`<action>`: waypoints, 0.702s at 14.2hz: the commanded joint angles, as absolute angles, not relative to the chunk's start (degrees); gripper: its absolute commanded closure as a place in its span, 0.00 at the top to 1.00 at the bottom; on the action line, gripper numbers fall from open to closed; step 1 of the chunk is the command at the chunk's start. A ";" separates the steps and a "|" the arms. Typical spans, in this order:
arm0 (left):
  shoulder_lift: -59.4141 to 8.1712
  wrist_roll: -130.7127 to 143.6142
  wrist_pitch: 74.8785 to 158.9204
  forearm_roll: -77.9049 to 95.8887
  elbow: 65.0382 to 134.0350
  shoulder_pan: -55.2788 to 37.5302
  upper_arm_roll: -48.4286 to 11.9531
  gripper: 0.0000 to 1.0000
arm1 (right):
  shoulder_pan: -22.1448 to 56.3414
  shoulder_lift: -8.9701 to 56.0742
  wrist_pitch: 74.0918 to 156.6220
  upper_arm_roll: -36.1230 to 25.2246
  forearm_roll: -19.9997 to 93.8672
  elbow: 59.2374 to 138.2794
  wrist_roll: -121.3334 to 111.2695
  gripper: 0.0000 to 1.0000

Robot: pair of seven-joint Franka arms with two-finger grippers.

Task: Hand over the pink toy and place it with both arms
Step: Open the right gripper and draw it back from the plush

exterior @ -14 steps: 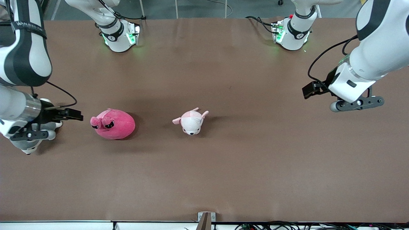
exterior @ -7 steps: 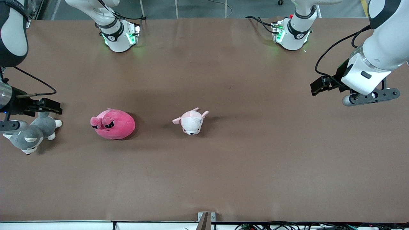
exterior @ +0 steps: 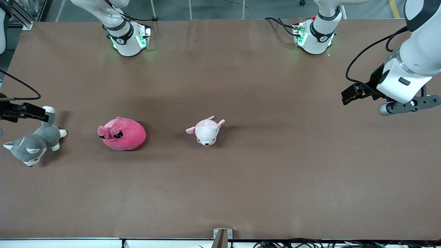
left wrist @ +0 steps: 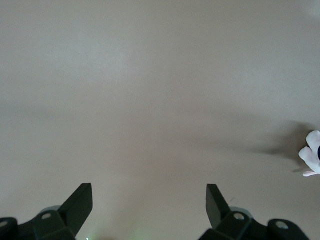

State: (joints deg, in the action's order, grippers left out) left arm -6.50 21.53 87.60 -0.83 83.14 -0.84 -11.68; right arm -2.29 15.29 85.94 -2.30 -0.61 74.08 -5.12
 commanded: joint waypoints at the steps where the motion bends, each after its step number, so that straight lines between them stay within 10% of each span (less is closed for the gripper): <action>1: -4.14 20.65 86.84 -1.93 83.41 1.05 -12.22 1.00 | -2.55 15.12 85.08 -1.06 -0.62 73.39 -5.10 1.00; 10: -1.85 19.34 87.81 -1.50 83.67 -0.96 -8.80 1.00 | -2.55 0.11 78.31 -1.49 -0.79 85.76 -5.36 1.00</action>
State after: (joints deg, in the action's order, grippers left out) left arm -4.06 20.17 87.96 -0.86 82.96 0.07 -10.87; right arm -2.29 7.49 77.35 -1.82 -0.60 78.52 -5.11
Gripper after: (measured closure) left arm 0.000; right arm 0.000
